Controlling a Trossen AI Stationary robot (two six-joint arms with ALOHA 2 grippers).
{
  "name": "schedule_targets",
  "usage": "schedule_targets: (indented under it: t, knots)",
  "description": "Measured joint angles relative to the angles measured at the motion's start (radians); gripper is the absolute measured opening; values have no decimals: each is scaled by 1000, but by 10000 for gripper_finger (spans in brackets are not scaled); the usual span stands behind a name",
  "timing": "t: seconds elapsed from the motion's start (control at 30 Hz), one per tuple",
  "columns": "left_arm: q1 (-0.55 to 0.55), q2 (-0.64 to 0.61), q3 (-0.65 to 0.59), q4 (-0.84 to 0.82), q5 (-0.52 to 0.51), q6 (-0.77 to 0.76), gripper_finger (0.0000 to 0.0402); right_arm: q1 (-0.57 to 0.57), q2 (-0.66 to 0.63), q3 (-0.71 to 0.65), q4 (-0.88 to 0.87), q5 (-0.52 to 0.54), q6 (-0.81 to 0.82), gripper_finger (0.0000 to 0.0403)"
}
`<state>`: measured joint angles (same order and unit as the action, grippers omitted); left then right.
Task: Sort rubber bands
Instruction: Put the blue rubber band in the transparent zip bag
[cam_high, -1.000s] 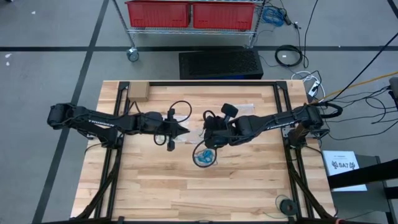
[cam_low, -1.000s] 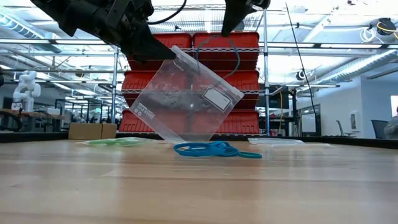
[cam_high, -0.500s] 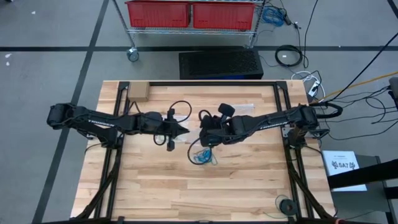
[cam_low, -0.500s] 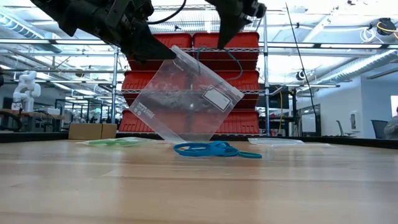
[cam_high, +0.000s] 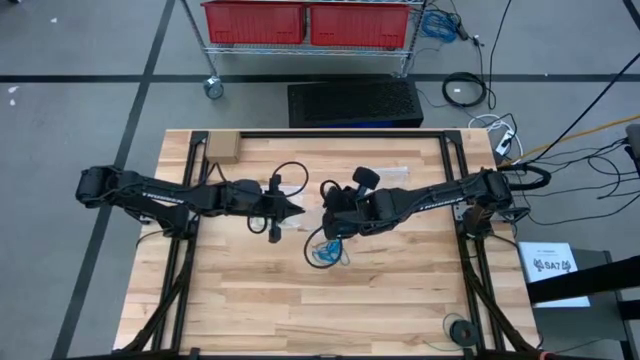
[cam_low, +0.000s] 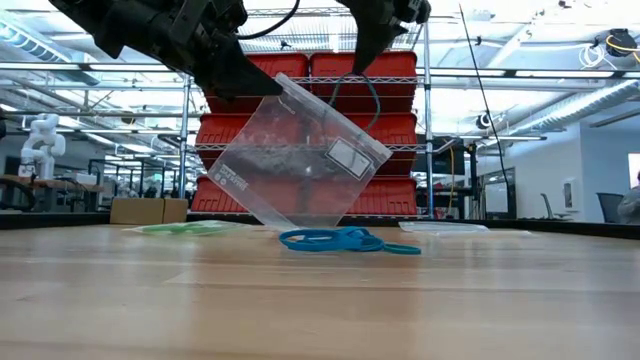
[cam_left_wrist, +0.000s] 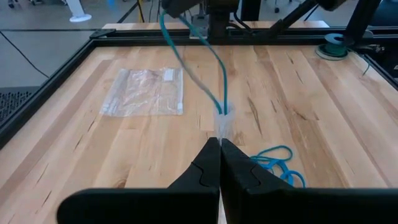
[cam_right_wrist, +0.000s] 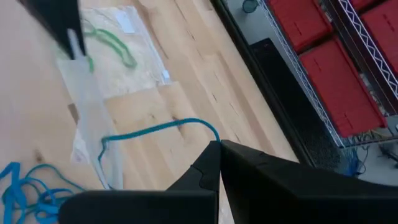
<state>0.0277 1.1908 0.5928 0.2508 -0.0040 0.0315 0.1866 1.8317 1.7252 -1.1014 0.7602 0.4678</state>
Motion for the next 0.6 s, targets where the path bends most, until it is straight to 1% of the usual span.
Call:
schedule_targets:
  t: [0.1, 0.33, 0.43, 0.6]
  knots:
    - [0, 0, 0, 0, 0, 0, 0, -2, 0, 0, 27, -17, -10, 0]
    - [0, 0, 0, 0, 0, 0, 0, 21, 0, 0, 121, -102, -75, 0]
    - [0, 0, 0, 0, 0, 0, 0, 21, 3, -19, 159, -122, -105, 0]
    - [0, 0, 0, 1, 0, 0, 0, 11, 3, -71, 254, -194, -156, 0]
